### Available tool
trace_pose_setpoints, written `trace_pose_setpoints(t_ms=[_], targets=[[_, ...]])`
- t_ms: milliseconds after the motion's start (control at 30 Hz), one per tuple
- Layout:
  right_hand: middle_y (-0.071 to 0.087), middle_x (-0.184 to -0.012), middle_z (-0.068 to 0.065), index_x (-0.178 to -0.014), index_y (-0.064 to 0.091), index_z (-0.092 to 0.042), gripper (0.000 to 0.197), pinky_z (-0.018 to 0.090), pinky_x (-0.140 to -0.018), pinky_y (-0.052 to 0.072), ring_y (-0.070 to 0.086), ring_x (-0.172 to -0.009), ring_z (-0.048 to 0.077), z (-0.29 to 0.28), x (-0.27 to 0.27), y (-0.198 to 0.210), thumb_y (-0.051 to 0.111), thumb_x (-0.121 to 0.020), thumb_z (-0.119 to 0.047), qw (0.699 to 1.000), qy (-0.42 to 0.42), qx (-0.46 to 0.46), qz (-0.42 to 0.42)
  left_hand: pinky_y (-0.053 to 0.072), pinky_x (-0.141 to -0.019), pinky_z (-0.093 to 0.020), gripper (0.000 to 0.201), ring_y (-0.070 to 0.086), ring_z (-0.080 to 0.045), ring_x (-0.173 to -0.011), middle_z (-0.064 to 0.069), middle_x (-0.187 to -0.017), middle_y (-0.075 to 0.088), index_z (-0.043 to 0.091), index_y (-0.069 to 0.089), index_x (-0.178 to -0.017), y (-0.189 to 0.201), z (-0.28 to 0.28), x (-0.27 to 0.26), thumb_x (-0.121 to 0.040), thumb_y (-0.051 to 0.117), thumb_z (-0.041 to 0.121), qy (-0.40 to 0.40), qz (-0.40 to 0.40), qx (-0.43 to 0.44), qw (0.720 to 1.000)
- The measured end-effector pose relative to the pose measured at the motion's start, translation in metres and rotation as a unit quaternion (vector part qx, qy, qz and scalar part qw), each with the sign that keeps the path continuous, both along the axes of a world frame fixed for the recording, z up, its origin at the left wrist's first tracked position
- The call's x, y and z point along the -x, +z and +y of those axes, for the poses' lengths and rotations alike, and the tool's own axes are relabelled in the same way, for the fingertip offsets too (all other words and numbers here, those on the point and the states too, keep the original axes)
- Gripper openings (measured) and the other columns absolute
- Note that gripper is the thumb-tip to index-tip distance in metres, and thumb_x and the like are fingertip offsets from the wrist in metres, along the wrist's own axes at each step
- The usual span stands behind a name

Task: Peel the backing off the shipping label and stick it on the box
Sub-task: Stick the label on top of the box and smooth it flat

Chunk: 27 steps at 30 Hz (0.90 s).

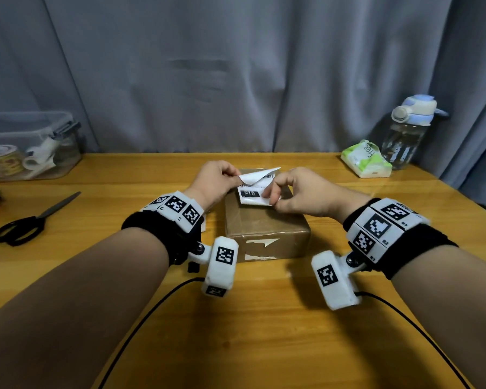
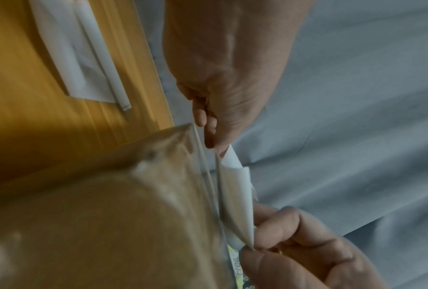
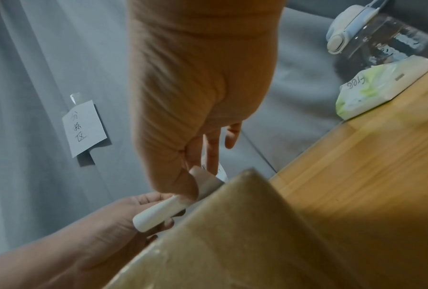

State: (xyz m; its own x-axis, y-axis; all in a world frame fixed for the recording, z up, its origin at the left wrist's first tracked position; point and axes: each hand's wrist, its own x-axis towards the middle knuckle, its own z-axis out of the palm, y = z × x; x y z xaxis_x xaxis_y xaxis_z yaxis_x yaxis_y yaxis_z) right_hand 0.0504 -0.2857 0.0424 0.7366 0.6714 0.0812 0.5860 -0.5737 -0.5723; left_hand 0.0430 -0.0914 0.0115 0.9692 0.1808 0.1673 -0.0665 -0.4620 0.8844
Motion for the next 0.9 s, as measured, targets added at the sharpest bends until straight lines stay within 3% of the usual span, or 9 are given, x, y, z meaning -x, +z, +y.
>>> trace_pose_setpoints(t_ms=[67, 167, 267, 333, 500, 733, 900], targets=[[0.073, -0.092, -0.01, -0.055, 0.063, -0.03, 0.011, 0.043, -0.108, 0.037, 0.066, -0.098, 0.01, 0.0, -0.002, -0.003, 0.068, -0.061, -0.021, 1.0, -0.003, -0.007, 0.007, 0.041, -0.06, -0.015, 0.025, 0.049, -0.006, -0.062, 0.005, -0.067, 0.056, 0.02, 0.057, -0.064, 0.0, -0.001, -0.002, -0.081, 0.069, 0.005, 0.003, -0.001, -0.003, 1.0], [0.073, -0.097, -0.006, -0.055, 0.062, -0.029, 0.023, 0.03, -0.096, 0.045, 0.066, -0.099, 0.013, -0.001, -0.006, -0.003, 0.071, -0.066, -0.011, 1.0, -0.008, -0.017, 0.014, 0.046, -0.065, -0.019, 0.027, 0.054, -0.01, -0.068, 0.007, -0.068, 0.058, 0.024, 0.058, -0.062, -0.002, 0.001, -0.007, -0.08, 0.07, 0.009, 0.024, 0.003, -0.008, 1.0], [0.073, -0.099, -0.005, -0.055, 0.061, -0.029, 0.026, 0.026, -0.094, 0.045, 0.065, -0.1, 0.012, -0.003, -0.008, -0.002, 0.071, -0.068, -0.009, 1.0, -0.006, -0.023, 0.013, 0.053, -0.089, -0.042, 0.02, 0.065, -0.028, -0.092, 0.007, -0.07, 0.066, 0.027, 0.065, -0.056, -0.005, 0.004, -0.01, -0.073, 0.075, 0.023, 0.052, 0.012, -0.028, 0.998], [0.073, -0.099, -0.005, -0.055, 0.061, -0.029, 0.026, 0.026, -0.094, 0.045, 0.065, -0.1, 0.011, -0.003, -0.009, -0.003, 0.071, -0.068, -0.009, 1.0, -0.005, -0.026, 0.012, 0.051, -0.093, -0.049, 0.018, 0.066, -0.032, -0.098, 0.008, -0.07, 0.067, 0.029, 0.066, -0.056, -0.007, 0.004, -0.01, -0.071, 0.076, 0.026, 0.057, 0.017, -0.035, 0.998], [0.072, -0.098, -0.003, -0.055, 0.061, -0.027, 0.027, 0.023, -0.086, 0.045, 0.065, -0.097, 0.012, -0.003, -0.008, -0.004, 0.07, -0.069, -0.006, 0.999, 0.003, -0.031, 0.015, 0.051, -0.092, -0.053, 0.013, 0.064, -0.036, -0.101, 0.011, -0.067, 0.065, 0.035, 0.068, -0.054, -0.006, 0.002, -0.006, -0.065, 0.075, 0.033, 0.057, 0.019, -0.038, 0.997], [0.072, -0.098, -0.003, -0.056, 0.061, -0.025, 0.026, 0.024, -0.086, 0.048, 0.065, -0.1, 0.014, -0.002, -0.005, -0.001, 0.069, -0.071, -0.006, 1.0, 0.005, -0.026, 0.015, 0.05, -0.092, -0.052, 0.004, 0.062, -0.035, -0.105, 0.01, -0.072, 0.067, 0.047, 0.067, -0.056, -0.011, 0.0, -0.008, -0.057, 0.069, 0.045, 0.049, 0.021, -0.034, 0.998], [0.07, -0.096, -0.001, -0.057, 0.061, -0.023, 0.026, 0.033, -0.094, 0.05, 0.065, -0.102, 0.016, -0.001, -0.002, -0.003, 0.068, -0.072, -0.003, 0.999, 0.005, -0.034, 0.033, 0.052, -0.09, -0.053, 0.009, 0.064, -0.036, -0.102, 0.005, -0.076, 0.069, 0.047, 0.067, -0.058, -0.018, 0.002, -0.014, -0.05, 0.067, 0.05, 0.046, 0.03, -0.034, 0.998]])
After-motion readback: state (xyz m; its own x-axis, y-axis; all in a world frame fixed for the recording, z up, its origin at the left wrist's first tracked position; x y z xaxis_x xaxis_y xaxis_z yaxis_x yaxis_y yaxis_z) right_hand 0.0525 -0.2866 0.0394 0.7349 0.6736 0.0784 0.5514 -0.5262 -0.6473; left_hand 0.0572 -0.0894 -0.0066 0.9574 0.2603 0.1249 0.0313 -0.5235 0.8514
